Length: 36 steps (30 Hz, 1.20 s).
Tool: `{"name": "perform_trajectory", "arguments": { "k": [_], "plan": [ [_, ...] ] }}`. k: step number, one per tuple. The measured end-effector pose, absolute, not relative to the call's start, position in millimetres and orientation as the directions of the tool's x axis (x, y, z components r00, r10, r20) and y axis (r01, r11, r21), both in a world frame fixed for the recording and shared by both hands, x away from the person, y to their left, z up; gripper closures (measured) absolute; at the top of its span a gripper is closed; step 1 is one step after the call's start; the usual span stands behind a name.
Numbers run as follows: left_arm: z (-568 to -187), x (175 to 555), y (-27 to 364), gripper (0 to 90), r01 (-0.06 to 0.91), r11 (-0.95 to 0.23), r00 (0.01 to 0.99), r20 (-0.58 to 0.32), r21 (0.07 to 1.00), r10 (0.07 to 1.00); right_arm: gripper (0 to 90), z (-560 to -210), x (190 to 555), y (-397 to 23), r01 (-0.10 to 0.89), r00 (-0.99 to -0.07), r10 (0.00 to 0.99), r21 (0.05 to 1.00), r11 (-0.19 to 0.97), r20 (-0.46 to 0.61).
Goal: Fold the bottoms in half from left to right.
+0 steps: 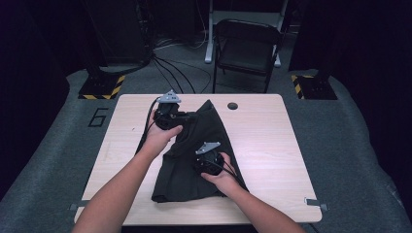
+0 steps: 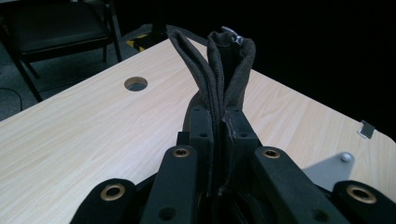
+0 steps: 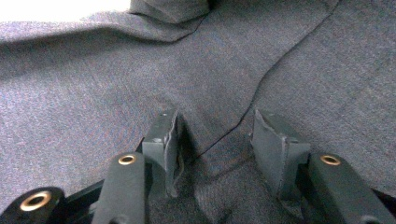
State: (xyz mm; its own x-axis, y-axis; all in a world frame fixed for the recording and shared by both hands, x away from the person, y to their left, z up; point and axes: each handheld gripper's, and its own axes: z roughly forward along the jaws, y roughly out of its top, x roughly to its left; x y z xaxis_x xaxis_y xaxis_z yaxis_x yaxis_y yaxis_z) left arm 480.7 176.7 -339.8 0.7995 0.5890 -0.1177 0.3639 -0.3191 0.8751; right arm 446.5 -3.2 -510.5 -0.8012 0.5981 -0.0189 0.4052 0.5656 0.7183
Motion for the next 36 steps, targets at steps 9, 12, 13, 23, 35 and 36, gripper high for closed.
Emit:
{"name": "perform_trajectory", "arguments": {
  "k": [9,12,13,23,35,36],
  "plan": [
    [-339.7,480.0,185.0,83.5,0.369,-0.322,0.791,-0.112,0.872,0.602,47.8,-497.7,440.8,-8.3,0.403,-0.794,0.608,0.722,0.562,-0.03],
    [-338.4,479.5,185.4,83.5,0.365,-0.321,0.788,-0.107,0.874,0.606,47.9,-487.1,434.5,-15.5,0.399,-0.79,0.612,0.731,0.553,-0.032],
    [-338.3,479.2,185.4,83.5,0.366,-0.321,0.787,-0.106,0.873,0.608,47.5,-484.6,433.9,-18.2,0.387,-0.789,0.612,0.733,0.559,-0.051],
    [-342.2,472.5,182.3,83.4,0.352,-0.33,0.809,-0.107,0.876,0.578,46.0,-490.1,427.1,-52.2,0.428,-0.792,0.611,0.706,0.564,-0.008],
    [-348.8,453.0,191.2,83.4,0.338,-0.34,0.841,-0.121,0.878,0.527,47.4,-507.2,434.3,-58.6,0.464,-0.78,0.625,0.694,0.551,0.026],
    [-350.1,451.7,191.5,83.4,0.337,-0.341,0.844,-0.12,0.878,0.523,47.1,-506.1,434.1,-59.1,0.466,-0.776,0.63,0.695,0.548,0.024]
  ]
}}
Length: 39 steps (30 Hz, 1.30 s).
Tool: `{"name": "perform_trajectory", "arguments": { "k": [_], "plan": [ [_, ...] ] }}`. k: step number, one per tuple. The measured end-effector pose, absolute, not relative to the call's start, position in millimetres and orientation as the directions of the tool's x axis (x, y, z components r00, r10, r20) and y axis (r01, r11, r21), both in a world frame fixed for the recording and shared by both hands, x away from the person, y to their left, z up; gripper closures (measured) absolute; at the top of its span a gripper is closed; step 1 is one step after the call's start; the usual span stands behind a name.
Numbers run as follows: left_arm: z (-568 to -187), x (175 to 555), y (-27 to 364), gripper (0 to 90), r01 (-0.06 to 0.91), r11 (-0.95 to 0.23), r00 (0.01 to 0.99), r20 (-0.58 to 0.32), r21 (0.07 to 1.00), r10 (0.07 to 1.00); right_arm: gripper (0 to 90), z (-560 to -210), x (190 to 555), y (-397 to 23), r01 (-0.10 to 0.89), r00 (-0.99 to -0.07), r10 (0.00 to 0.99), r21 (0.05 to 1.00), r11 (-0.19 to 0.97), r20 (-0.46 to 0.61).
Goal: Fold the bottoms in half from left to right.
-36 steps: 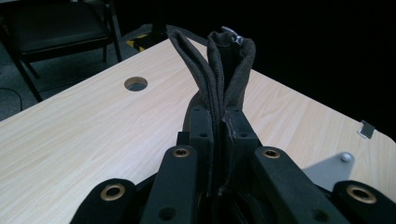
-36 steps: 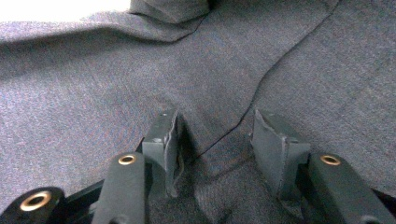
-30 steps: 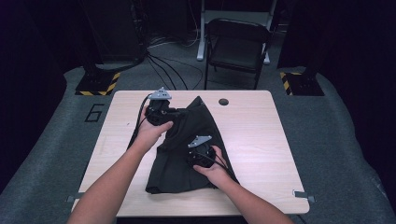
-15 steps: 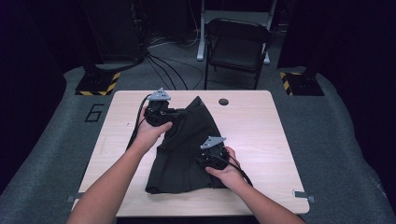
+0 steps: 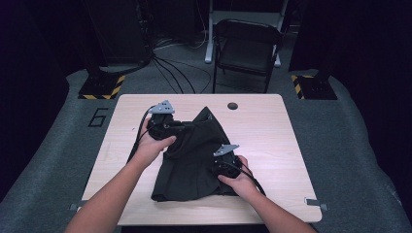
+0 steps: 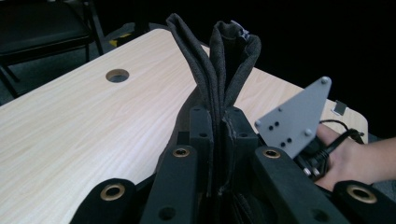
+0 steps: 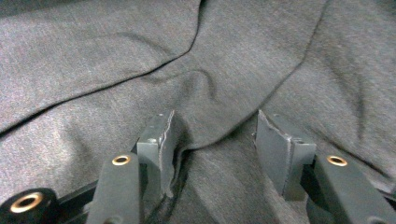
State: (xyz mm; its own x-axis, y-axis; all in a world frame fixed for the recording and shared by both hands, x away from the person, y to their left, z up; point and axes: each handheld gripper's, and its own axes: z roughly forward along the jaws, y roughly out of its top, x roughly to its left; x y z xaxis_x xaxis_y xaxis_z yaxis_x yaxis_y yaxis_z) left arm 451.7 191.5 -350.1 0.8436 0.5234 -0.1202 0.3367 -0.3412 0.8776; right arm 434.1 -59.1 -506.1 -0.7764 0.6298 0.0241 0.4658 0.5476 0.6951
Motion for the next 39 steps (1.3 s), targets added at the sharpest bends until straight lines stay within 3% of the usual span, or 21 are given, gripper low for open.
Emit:
{"name": "perform_trajectory", "arguments": {
  "k": [9,39],
  "plan": [
    [-357.9,439.9,188.4,83.4,0.315,-0.358,0.863,-0.108,0.879,0.494,46.1,-487.6,421.9,-79.6,0.453,-0.772,0.635,0.712,0.536,0.014],
    [-389.6,414.7,180.9,83.4,0.328,-0.369,0.891,-0.155,0.869,0.426,46.2,-512.2,426.7,-107.5,0.522,-0.738,0.671,0.687,0.506,0.067]
  ]
}}
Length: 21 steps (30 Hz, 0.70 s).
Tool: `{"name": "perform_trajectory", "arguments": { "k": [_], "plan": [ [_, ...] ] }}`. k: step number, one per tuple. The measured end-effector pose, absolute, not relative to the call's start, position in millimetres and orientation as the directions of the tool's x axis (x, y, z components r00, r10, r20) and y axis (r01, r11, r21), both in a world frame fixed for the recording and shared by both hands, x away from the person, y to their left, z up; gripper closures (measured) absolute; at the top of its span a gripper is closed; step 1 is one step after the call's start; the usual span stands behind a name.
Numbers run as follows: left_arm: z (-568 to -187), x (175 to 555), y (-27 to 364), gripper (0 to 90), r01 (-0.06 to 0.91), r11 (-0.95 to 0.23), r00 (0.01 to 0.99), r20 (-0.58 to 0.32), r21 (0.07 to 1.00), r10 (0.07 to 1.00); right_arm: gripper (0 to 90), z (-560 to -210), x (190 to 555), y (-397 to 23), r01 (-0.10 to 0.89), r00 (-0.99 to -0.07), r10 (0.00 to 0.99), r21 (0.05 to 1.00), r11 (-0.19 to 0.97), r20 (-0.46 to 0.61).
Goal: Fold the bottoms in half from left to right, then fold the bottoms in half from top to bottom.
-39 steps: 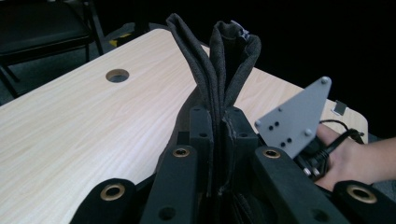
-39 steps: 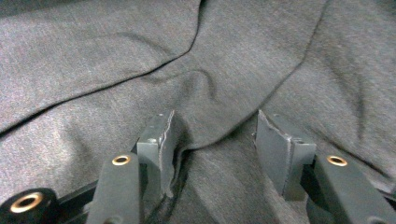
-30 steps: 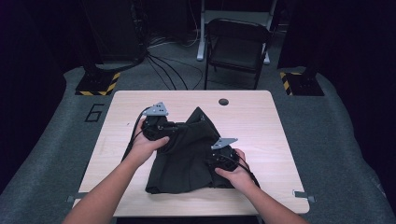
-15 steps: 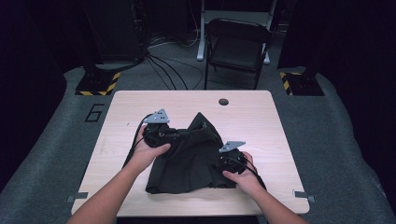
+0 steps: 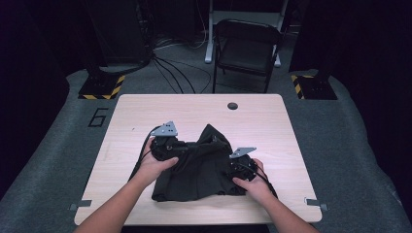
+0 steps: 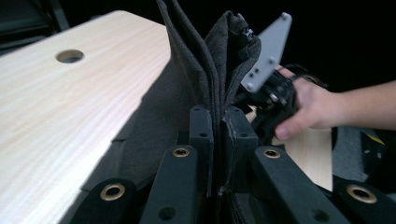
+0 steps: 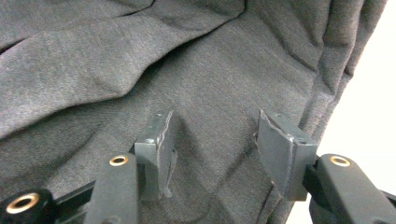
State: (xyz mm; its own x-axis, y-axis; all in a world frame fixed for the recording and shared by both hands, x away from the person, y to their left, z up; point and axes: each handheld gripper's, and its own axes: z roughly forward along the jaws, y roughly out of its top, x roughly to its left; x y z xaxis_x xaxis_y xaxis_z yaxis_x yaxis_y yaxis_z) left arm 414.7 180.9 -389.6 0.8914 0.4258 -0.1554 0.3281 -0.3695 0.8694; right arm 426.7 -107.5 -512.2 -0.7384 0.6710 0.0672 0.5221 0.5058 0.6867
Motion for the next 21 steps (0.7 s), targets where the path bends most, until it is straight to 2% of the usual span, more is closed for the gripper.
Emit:
{"name": "perform_trajectory", "arguments": {
  "k": [21],
  "plan": [
    [-417.1,395.1,173.8,83.4,0.328,-0.396,0.913,-0.18,0.858,0.365,47.2,-511.8,430.3,-115.1,0.545,-0.72,0.688,0.688,0.479,0.092]
  ]
}}
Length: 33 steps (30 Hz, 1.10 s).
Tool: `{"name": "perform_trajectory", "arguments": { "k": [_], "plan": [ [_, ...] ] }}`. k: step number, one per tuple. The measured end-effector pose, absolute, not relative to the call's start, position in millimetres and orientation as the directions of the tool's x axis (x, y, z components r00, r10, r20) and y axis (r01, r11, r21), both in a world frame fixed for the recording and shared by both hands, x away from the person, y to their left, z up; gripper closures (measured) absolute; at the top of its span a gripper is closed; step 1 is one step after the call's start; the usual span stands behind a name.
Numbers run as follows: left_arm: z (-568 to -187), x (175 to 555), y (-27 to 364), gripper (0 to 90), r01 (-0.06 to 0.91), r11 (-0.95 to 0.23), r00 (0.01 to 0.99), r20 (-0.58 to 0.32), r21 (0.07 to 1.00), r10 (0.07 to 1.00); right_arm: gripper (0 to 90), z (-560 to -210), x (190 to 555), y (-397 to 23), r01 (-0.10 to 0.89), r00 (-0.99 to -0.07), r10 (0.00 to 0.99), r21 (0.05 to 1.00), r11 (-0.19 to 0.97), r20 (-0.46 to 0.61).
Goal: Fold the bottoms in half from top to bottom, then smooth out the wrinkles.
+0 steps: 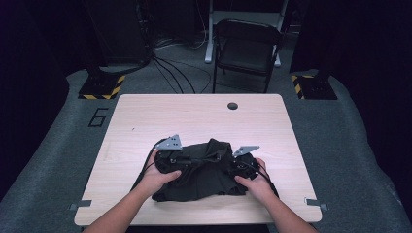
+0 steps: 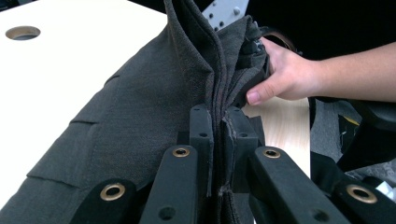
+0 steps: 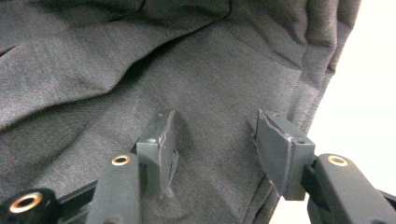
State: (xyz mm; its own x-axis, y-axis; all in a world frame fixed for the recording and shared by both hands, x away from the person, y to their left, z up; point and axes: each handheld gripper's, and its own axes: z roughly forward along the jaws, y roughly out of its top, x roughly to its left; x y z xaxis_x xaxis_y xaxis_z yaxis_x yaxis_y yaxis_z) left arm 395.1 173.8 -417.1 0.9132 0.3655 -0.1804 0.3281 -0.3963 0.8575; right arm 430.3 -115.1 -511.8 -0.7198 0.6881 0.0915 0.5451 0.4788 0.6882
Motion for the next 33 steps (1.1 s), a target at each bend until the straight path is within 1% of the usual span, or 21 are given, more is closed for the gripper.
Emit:
{"name": "perform_trajectory", "arguments": {
  "k": [12,19,22,24,29,33],
  "plan": [
    [-439.8,380.9,166.0,83.4,0.333,-0.443,0.924,-0.194,0.832,0.33,48.1,-512.1,432.3,-118.3,0.537,-0.729,0.679,0.688,0.488,0.087],
    [-439.3,376.6,171.3,83.5,0.325,-0.445,0.928,-0.19,0.835,0.321,50.8,-512.3,432.2,-119.6,0.555,-0.713,0.694,0.686,0.47,0.102],
    [-435.6,376.2,177.1,83.4,0.326,-0.438,0.928,-0.194,0.838,0.319,52.7,-512.9,432.9,-119.7,0.534,-0.722,0.688,0.691,0.487,0.073],
    [-435.2,375.8,180.6,83.4,0.323,-0.442,0.928,-0.189,0.837,0.321,52.8,-512.8,432.4,-119.2,0.537,-0.721,0.689,0.69,0.486,0.076],
    [-445.9,371.5,180.3,83.4,0.334,-0.456,0.928,-0.204,0.825,0.312,52.8,-513.1,432.9,-119.4,0.532,-0.721,0.689,0.694,0.485,0.071],
    [-453.5,368.0,176.3,83.4,0.324,-0.478,0.934,-0.196,0.817,0.299,52.9,-513.0,433.1,-119.7,0.537,-0.719,0.691,0.692,0.483,0.076]
  ]
}}
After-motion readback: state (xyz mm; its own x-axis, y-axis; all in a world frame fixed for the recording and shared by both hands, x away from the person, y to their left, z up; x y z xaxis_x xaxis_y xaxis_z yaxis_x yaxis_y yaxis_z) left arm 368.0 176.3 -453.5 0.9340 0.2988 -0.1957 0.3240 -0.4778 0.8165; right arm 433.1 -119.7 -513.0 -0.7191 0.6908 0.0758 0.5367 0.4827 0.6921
